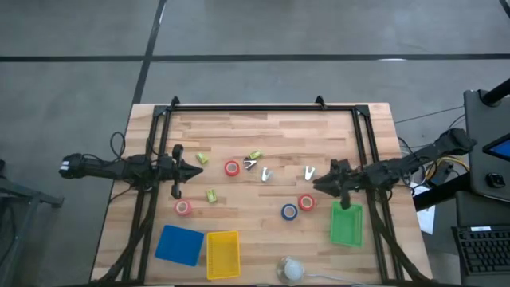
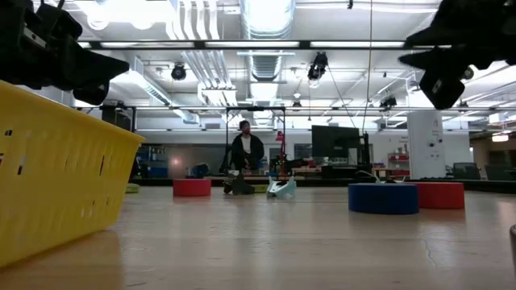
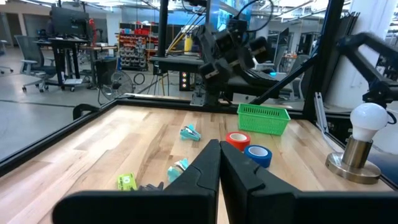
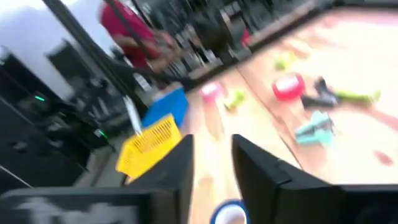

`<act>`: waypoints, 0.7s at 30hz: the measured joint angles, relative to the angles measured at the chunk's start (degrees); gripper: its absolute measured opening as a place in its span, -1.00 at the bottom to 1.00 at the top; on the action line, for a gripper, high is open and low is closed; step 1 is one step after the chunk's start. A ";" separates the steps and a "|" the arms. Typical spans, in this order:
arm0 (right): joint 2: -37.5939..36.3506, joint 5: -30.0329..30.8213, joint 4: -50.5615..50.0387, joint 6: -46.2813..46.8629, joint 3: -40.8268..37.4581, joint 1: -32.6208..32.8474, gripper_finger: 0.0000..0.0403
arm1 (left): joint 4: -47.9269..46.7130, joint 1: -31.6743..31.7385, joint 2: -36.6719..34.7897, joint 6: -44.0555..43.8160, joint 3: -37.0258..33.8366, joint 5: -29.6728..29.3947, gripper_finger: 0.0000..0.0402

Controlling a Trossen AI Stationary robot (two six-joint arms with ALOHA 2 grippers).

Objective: Pick and place Stapler, Stapler remover, tape
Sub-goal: Put the bottom orange tape into the green basket

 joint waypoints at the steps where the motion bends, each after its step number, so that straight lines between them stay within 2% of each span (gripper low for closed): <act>1: 2.50 0.13 -1.91 1.13 1.76 0.00 -0.28 | 0.02 0.00 -0.02 0.00 0.00 0.00 -0.94; 7: 17.39 5.09 -24.55 9.33 15.55 -0.06 0.35 | -0.02 0.00 -0.01 0.00 0.00 0.00 -0.94; 12: 27.60 4.46 -41.41 14.45 25.63 -0.26 0.76 | -0.02 0.00 -0.01 0.00 0.00 0.00 -0.94; 17: 35.63 2.18 -52.71 16.93 32.12 -0.23 0.82 | -0.04 0.00 0.00 0.00 0.00 0.00 -0.94; 21: 39.85 -0.95 -54.06 18.17 33.75 -0.26 0.77 | -0.04 0.00 0.00 0.00 0.00 0.01 -0.94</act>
